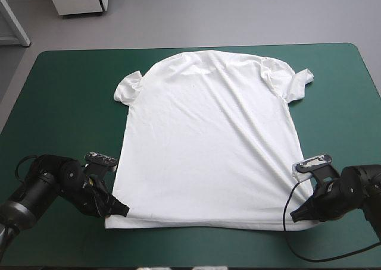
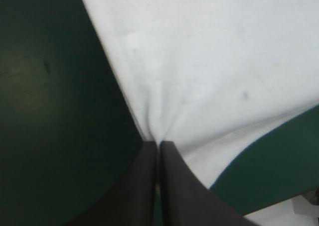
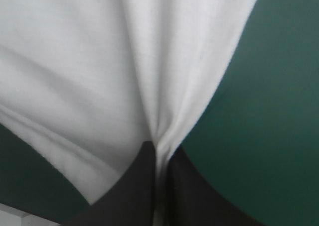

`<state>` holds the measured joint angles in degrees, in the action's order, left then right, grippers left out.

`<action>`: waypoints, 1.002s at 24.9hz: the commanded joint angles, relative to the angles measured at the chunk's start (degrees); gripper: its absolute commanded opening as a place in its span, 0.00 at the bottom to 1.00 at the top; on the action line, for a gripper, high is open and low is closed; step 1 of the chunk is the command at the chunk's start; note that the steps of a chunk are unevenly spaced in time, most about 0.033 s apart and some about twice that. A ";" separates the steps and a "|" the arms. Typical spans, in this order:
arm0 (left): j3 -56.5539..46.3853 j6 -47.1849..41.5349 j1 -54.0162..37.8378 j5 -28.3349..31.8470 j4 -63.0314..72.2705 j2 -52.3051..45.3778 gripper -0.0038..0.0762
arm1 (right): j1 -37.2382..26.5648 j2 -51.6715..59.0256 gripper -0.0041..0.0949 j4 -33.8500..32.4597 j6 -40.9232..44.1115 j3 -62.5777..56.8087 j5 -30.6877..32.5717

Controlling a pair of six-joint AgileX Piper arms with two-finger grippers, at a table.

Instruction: Fold the cloth

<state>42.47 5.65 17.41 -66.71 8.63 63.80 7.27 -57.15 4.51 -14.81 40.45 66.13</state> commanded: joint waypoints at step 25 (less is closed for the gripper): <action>16.21 0.62 0.49 -3.88 -0.59 -3.50 0.39 | 0.12 3.89 0.53 -6.51 8.80 9.54 0.56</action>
<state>52.51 6.23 17.49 -70.46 8.97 60.89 7.29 -52.90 0.38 -7.96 44.72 69.70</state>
